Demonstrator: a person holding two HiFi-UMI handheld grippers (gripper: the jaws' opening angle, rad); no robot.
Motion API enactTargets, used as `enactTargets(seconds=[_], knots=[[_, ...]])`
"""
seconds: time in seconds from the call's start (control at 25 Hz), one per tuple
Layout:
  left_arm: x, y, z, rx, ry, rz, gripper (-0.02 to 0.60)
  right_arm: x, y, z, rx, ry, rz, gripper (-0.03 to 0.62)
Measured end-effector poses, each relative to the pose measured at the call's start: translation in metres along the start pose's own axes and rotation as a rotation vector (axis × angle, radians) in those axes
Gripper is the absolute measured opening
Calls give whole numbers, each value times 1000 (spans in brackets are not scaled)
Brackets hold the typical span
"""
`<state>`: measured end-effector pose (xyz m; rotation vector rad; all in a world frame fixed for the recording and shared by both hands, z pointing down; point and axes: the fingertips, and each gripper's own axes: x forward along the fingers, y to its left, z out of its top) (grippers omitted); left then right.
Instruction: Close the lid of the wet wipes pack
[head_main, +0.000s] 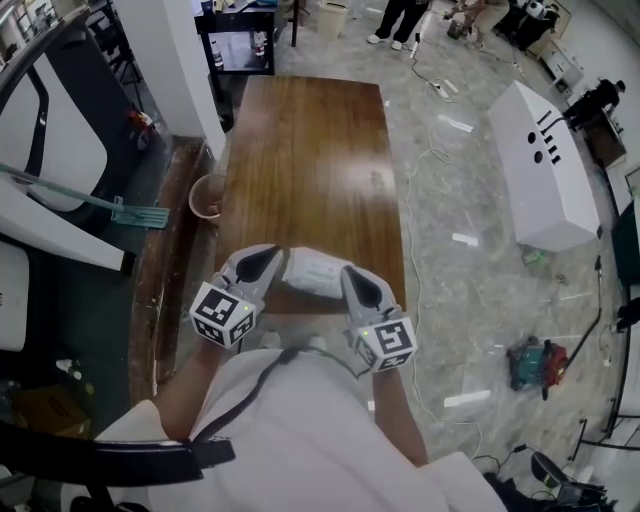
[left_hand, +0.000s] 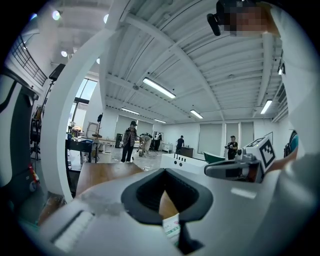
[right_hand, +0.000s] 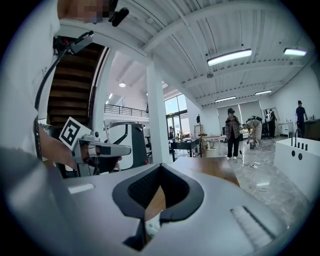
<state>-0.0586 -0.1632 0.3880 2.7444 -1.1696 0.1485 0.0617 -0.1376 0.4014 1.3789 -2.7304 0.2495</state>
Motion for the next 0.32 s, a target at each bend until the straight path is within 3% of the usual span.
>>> enactTargets(seconds=[0.32], knots=[[5, -4, 7, 18, -12, -20, 5, 10, 6, 5, -13, -9, 28, 8]])
